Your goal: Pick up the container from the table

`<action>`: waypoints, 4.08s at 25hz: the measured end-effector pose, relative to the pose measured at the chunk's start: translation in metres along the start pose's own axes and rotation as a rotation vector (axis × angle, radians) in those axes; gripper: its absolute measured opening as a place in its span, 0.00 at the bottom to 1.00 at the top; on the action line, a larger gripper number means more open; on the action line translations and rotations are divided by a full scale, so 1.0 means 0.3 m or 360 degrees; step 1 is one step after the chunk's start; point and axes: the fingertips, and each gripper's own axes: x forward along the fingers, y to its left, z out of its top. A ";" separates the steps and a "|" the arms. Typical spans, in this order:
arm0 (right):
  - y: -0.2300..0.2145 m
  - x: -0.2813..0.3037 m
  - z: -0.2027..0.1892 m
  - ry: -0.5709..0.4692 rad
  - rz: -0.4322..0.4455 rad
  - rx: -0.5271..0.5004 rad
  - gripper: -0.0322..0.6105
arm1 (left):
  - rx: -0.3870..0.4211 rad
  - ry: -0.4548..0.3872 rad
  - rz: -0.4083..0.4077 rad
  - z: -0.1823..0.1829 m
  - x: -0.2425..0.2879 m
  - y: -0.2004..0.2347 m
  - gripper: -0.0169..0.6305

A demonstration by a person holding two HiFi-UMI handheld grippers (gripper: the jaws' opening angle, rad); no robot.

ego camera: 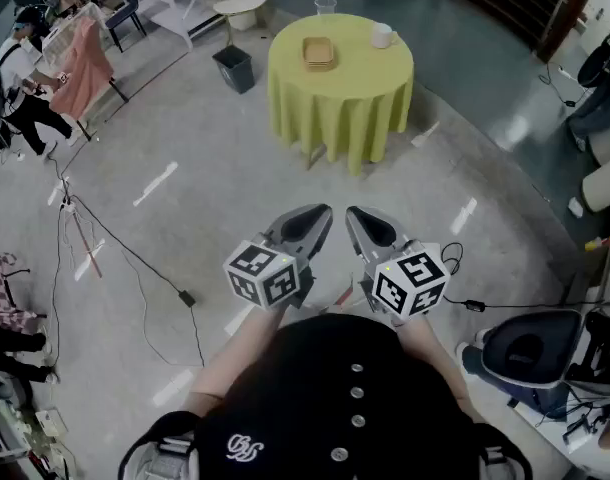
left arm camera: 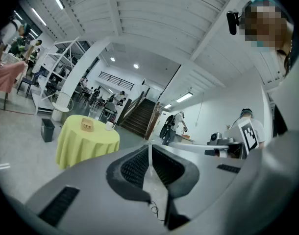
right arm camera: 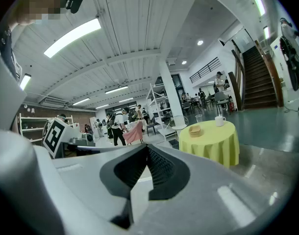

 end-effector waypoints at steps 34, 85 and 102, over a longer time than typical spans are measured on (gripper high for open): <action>0.017 0.158 -0.049 -0.0053 -0.0036 0.0220 0.05 | -0.0067 0.0045 -0.0059 0.044 0.004 0.170 0.07; -0.769 0.919 0.303 0.0008 0.0090 0.0165 0.05 | -0.0218 0.0040 -0.0052 0.364 0.839 0.808 0.07; -0.951 1.189 0.361 0.0022 -0.0057 0.0270 0.05 | -0.0268 0.0093 -0.0071 0.478 0.997 1.106 0.07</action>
